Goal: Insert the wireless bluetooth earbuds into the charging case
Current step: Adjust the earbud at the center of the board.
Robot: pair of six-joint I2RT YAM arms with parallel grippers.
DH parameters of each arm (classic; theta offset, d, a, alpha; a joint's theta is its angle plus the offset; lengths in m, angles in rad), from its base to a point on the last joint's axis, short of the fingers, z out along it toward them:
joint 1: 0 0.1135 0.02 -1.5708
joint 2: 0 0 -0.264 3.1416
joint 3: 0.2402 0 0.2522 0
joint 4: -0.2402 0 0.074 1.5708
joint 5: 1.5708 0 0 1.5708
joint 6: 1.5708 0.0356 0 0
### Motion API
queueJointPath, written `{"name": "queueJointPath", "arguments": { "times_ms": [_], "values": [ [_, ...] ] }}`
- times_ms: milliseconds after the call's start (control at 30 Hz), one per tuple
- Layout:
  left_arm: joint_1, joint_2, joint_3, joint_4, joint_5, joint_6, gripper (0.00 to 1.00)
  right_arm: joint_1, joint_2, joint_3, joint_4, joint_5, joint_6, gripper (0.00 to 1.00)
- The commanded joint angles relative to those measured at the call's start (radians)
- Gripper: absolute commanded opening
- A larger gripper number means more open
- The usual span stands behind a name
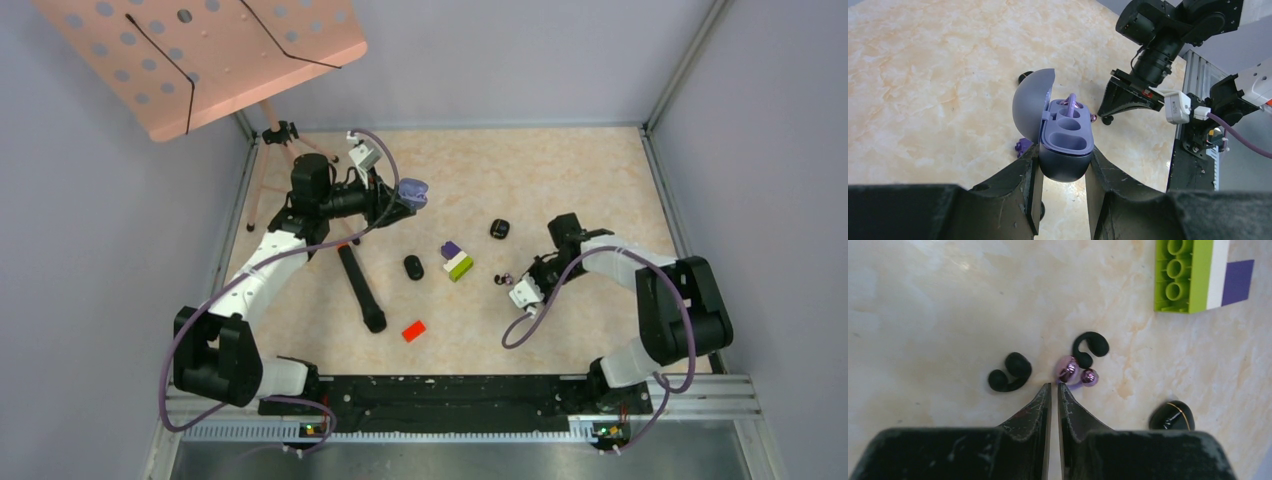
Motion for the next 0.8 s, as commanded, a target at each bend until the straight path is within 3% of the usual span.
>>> {"name": "queueJointPath", "arguments": {
  "times_ms": [0, 200, 400, 767],
  "values": [
    [0.005, -0.013, -0.006, 0.072, -0.002, -0.011, 0.0, 0.042, -0.078, -0.012, -0.142, -0.007, -0.246, 0.1],
    [0.006, -0.008, -0.003, 0.082, -0.003, -0.019, 0.0, 0.059, -0.103, 0.039, -0.142, -0.005, -0.082, 0.1],
    [0.006, -0.003, -0.008, 0.086, -0.004, -0.02, 0.0, 0.053, -0.037, 0.113, -0.132, 0.053, -0.079, 0.13],
    [0.008, -0.015, -0.022, 0.08, -0.016, -0.01, 0.0, 0.062, 0.072, 0.154, -0.103, 0.049, -0.111, 0.39]
  ]
}}
